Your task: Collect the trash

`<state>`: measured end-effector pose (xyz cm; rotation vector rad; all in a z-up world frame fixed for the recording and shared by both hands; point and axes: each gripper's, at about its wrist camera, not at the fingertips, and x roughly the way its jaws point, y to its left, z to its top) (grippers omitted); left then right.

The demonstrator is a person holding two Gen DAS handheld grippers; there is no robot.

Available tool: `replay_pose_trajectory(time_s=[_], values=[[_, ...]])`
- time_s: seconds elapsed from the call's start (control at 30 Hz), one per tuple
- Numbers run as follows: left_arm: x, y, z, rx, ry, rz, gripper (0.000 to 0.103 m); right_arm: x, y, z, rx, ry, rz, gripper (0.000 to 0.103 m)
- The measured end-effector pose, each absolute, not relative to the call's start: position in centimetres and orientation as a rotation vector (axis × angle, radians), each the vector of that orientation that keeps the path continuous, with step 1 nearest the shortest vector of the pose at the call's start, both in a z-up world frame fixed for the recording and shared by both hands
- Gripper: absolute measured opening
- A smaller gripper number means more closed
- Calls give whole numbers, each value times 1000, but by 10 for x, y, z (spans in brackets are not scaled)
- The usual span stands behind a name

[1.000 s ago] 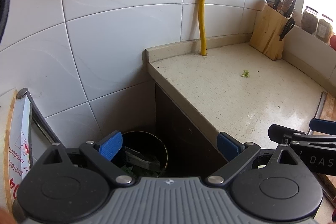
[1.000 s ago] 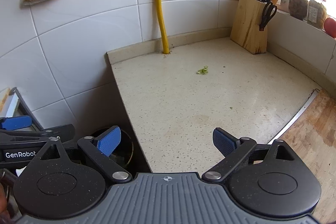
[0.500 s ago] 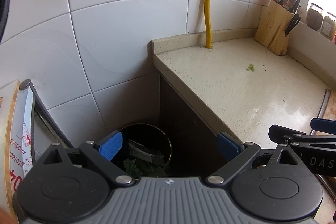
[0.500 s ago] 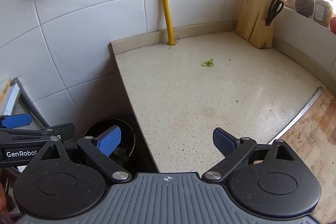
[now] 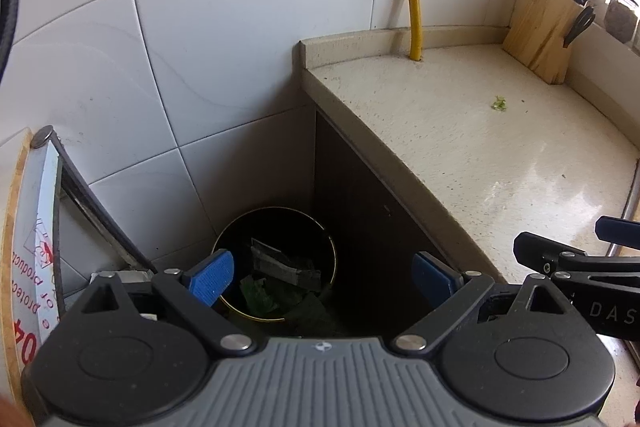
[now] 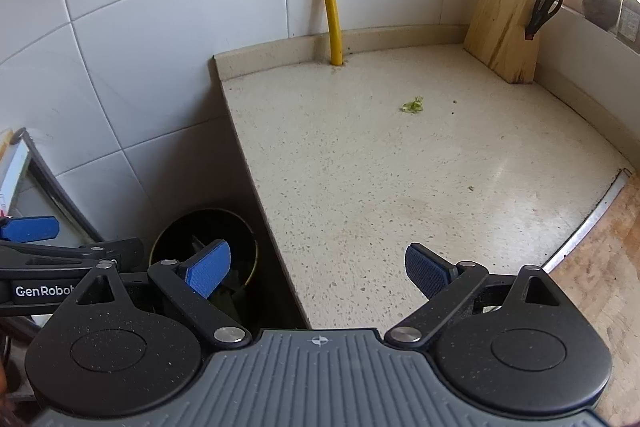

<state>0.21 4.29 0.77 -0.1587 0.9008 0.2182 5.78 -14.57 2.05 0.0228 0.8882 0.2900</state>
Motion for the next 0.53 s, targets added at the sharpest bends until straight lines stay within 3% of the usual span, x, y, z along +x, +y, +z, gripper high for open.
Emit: replay_pose_trajectory(time_s=[0.53], values=[[33,58,-1,-138,951,208,92,82,-134,9,36,941,283,96]])
